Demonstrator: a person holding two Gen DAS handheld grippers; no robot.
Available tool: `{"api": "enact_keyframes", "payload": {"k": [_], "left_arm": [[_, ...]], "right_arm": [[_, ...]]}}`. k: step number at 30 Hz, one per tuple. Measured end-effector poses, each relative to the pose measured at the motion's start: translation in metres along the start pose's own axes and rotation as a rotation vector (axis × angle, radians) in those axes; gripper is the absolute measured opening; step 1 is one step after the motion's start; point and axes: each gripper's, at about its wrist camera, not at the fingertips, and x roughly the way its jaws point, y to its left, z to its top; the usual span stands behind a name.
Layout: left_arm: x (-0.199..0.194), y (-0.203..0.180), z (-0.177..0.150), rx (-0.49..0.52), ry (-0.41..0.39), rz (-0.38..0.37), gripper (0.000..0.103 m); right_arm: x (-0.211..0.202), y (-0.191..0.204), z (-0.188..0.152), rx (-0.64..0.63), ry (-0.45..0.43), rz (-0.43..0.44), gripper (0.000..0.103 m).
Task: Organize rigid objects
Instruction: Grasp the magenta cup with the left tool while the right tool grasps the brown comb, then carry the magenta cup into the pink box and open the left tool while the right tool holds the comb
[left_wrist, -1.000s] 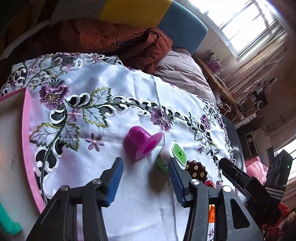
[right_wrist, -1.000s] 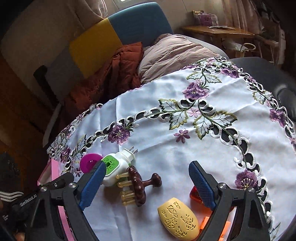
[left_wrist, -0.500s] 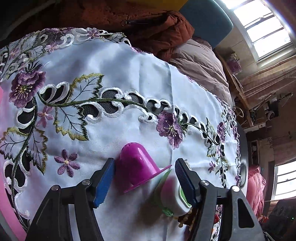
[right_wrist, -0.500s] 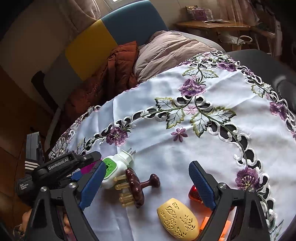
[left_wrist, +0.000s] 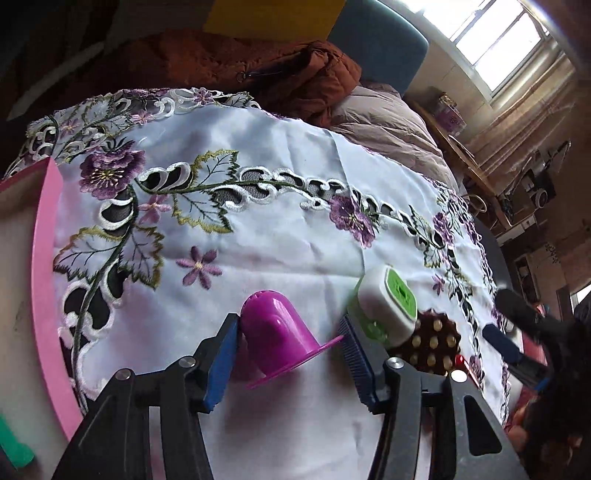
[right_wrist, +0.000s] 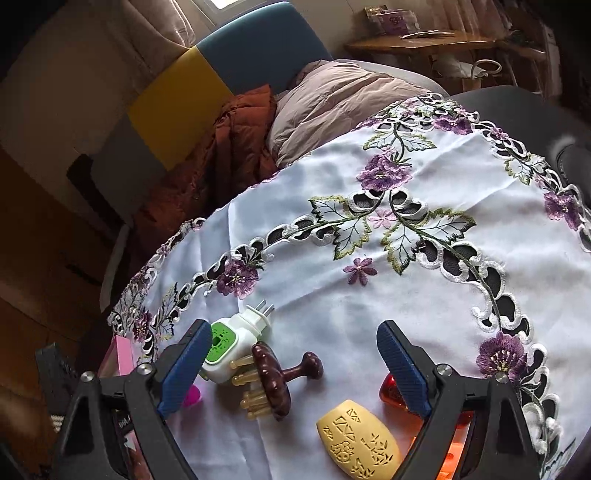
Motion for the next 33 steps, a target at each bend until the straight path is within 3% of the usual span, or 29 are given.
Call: {"api": "enact_keyframes", "payload": {"k": [6, 15, 16, 17, 18, 27, 33], "left_arm": [[-0.033, -0.011, -0.036, 0.124, -0.048, 0.022, 0.055], [-0.067, -0.022, -0.079, 0.198, -0.082, 0.000, 0.056], [-0.070, -0.021, -0.081, 0.196, -0.087, -0.004, 0.056], [-0.073, -0.019, -0.084, 0.189, -0.091, -0.009, 0.056], [-0.076, -0.018, -0.087, 0.184, -0.096, -0.012, 0.056], [-0.109, 0.007, -0.106, 0.134, -0.133, -0.020, 0.056], [-0.143, 0.048, -0.110, 0.047, -0.188, 0.002, 0.056]], "right_arm": [[0.008, 0.013, -0.005, -0.053, 0.037, 0.051, 0.091], [0.027, 0.047, -0.028, -0.301, 0.106, 0.004, 0.084], [0.032, 0.051, -0.032, -0.337, 0.125, -0.017, 0.072], [0.038, 0.053, -0.036, -0.374, 0.145, -0.048, 0.044], [0.043, 0.055, -0.041, -0.410, 0.165, -0.087, 0.040], [0.043, 0.050, -0.042, -0.420, 0.152, -0.088, 0.039], [0.044, 0.053, -0.043, -0.431, 0.149, -0.094, 0.039]]}}
